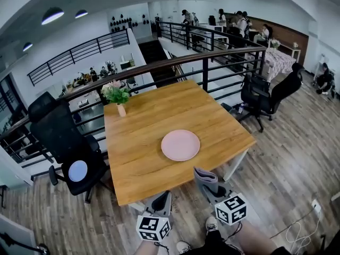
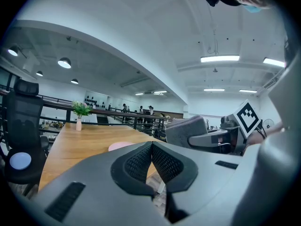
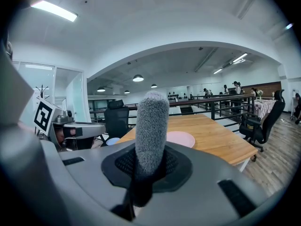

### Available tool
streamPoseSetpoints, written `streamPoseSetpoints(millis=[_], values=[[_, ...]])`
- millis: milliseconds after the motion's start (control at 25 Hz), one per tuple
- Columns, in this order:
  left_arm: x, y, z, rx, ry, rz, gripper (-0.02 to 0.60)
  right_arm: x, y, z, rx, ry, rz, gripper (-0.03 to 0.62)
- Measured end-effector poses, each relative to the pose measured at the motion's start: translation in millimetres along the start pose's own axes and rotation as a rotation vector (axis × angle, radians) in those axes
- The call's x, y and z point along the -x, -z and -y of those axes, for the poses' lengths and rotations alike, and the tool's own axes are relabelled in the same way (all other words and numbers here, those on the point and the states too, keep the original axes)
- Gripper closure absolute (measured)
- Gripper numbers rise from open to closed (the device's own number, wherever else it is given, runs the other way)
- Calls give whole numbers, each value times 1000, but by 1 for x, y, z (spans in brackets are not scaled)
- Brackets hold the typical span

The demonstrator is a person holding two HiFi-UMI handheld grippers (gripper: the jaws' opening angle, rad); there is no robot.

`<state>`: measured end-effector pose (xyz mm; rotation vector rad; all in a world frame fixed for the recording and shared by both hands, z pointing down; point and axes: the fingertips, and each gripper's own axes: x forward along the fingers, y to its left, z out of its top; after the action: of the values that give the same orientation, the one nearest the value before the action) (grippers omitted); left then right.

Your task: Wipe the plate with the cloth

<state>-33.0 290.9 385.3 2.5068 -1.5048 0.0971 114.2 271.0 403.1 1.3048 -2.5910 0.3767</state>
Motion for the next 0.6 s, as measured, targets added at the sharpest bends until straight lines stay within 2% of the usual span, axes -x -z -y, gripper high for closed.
streamPoseSetpoints(millis=[600], values=[[-1,1,-6,3,3,-4,561,-3,-3,0,5,1,1,542]])
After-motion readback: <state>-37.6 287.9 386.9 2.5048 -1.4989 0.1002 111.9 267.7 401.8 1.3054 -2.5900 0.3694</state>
